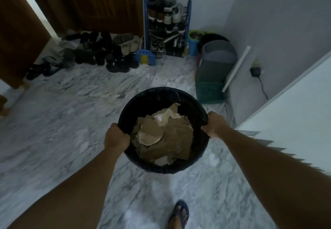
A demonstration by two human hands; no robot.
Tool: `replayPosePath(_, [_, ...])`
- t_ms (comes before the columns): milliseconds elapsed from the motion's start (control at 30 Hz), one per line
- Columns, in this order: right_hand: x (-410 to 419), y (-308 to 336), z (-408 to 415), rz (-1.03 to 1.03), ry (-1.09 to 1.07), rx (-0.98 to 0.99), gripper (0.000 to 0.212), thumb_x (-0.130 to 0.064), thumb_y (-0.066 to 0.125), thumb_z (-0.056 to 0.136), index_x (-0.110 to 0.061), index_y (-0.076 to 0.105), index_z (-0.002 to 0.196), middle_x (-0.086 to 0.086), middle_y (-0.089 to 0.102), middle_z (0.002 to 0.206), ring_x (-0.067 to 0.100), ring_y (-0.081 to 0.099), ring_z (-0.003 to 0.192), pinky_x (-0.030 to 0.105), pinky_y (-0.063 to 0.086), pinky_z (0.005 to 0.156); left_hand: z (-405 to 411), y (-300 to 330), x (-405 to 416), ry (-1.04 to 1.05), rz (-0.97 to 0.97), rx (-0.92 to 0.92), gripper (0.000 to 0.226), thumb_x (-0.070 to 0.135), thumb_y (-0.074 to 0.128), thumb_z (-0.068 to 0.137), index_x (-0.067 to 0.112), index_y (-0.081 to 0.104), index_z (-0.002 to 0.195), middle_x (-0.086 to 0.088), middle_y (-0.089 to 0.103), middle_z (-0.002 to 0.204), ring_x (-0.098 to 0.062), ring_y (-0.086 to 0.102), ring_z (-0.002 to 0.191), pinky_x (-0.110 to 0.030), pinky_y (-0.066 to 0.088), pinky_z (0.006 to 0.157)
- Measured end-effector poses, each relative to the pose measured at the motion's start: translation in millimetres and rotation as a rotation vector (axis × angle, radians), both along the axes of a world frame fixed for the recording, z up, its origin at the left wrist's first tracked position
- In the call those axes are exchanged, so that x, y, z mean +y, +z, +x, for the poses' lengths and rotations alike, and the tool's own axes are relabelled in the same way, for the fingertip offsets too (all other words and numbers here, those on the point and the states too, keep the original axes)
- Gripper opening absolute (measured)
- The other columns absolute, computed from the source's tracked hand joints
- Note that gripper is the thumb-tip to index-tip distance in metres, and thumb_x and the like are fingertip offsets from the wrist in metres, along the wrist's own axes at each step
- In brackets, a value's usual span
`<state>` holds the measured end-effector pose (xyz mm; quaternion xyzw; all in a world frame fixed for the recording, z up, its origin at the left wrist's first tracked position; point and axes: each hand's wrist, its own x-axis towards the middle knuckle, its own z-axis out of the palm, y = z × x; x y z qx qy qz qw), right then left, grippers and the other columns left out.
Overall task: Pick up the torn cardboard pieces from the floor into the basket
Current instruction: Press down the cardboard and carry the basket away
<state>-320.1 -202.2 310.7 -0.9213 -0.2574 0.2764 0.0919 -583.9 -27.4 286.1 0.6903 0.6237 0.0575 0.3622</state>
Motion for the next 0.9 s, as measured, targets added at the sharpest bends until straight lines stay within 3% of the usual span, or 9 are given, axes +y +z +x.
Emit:
replayPosePath(167, [12.5,-10.2,98.0,-0.042,0.013,-0.035,0.043,-0.022,0.064,0.089,-0.004,0.048,0.124,0.019,0.056,0.125,0.036,0.056,0.115,0.031,0.042,0.080,101.0,-10.9,13.3,-0.009,-0.031,-0.002,0.033,0.006,0.057,0.087,-0.002,0.050,0.119,-0.025,0.058,0.116,-0.039,0.058,0.104,-0.040,0.049,0.080])
replayPosePath(567, [50.8,-64.1,322.9,-0.067,-0.127,0.024,0.048,-0.022,0.067,0.087,-0.003,0.049,0.127,0.018,0.058,0.125,0.035,0.056,0.116,0.030,0.044,0.086,351.8,-80.7,85.5,-0.113,-0.114,-0.012,0.030,0.006,0.058,0.085,0.000,0.053,0.115,-0.024,0.061,0.109,-0.037,0.060,0.099,-0.036,0.048,0.073])
replayPosePath(733, [61.5,-116.1,411.3,-0.022,-0.327,0.204,0.052,-0.023,0.074,0.079,-0.003,0.052,0.122,0.019,0.059,0.115,0.036,0.063,0.101,0.047,0.058,0.084,442.1,-132.6,99.5,-0.143,-0.183,-0.004,0.034,0.002,0.055,0.082,0.003,0.055,0.116,-0.021,0.063,0.107,-0.036,0.060,0.097,-0.033,0.044,0.070])
replayPosePath(900, [62.0,-185.2,481.5,-0.070,-0.328,0.263,0.024,-0.006,0.062,0.088,0.006,0.059,0.108,0.022,0.064,0.094,0.037,0.069,0.083,0.045,0.062,0.070,513.6,-208.5,105.3,-0.191,-0.258,0.023,0.039,-0.002,0.054,0.079,0.003,0.056,0.118,-0.021,0.063,0.105,-0.037,0.061,0.096,-0.038,0.052,0.078])
